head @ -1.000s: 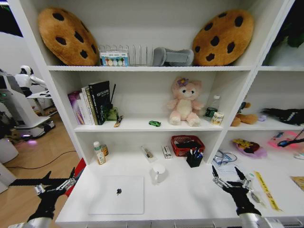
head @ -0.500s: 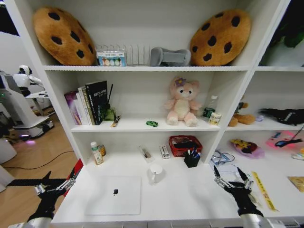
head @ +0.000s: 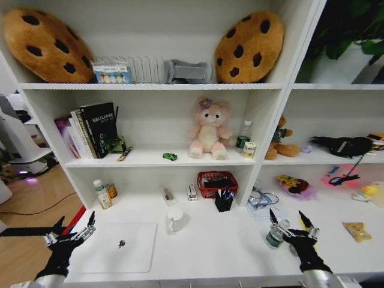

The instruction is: Organize the objects on the table.

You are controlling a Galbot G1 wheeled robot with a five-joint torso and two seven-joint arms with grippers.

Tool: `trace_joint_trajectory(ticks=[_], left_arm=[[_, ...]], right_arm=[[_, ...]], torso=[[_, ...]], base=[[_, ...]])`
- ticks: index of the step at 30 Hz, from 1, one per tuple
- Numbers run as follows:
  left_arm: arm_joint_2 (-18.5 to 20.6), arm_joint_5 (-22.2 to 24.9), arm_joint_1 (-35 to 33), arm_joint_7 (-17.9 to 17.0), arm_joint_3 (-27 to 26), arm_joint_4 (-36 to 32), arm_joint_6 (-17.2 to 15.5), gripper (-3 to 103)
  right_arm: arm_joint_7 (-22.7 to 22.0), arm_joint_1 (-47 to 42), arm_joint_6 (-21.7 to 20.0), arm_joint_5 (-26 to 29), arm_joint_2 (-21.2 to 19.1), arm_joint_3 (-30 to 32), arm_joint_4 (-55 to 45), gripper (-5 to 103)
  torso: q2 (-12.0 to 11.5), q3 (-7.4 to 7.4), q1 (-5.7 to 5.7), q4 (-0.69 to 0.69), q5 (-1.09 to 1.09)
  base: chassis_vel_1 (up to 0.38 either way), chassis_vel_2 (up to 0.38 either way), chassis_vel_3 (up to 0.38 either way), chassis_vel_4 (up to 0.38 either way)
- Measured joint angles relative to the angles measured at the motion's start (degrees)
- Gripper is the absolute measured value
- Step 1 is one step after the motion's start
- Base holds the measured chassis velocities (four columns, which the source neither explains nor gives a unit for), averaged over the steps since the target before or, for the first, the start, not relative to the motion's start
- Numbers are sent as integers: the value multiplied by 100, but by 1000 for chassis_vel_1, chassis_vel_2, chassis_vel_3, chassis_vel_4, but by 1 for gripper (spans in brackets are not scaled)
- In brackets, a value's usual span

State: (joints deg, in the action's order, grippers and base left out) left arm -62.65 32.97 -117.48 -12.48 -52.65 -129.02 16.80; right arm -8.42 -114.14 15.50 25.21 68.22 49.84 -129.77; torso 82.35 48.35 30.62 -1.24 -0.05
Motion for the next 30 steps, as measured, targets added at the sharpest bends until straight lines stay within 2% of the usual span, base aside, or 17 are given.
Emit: trace_joint_trajectory(ticks=[12, 17, 22, 30], left_arm=[[0, 0, 0, 0, 0, 0, 0, 100], [0, 0, 0, 0, 0, 0, 0, 100], [0, 0, 0, 0, 0, 0, 0, 100], [0, 0, 0, 0, 0, 0, 0, 100]], right_arm=[[-13, -111, 12, -52, 125, -58, -30, 100], [-15, -118, 18, -91, 158, -127, -30, 100], [-18, -171, 23, -107, 188, -195, -48, 100], [-29, -207, 49, -197, 235, -250, -55, 100]], torso=[[0, 1, 0, -1, 7], [-1, 0, 0, 3, 6], [0, 0, -1, -2, 4], [0, 0, -1, 0, 4]], base=[[-142, -143, 135, 149], [-131, -150, 135, 137], [-124, -135, 125, 129], [-140, -141, 139, 127]])
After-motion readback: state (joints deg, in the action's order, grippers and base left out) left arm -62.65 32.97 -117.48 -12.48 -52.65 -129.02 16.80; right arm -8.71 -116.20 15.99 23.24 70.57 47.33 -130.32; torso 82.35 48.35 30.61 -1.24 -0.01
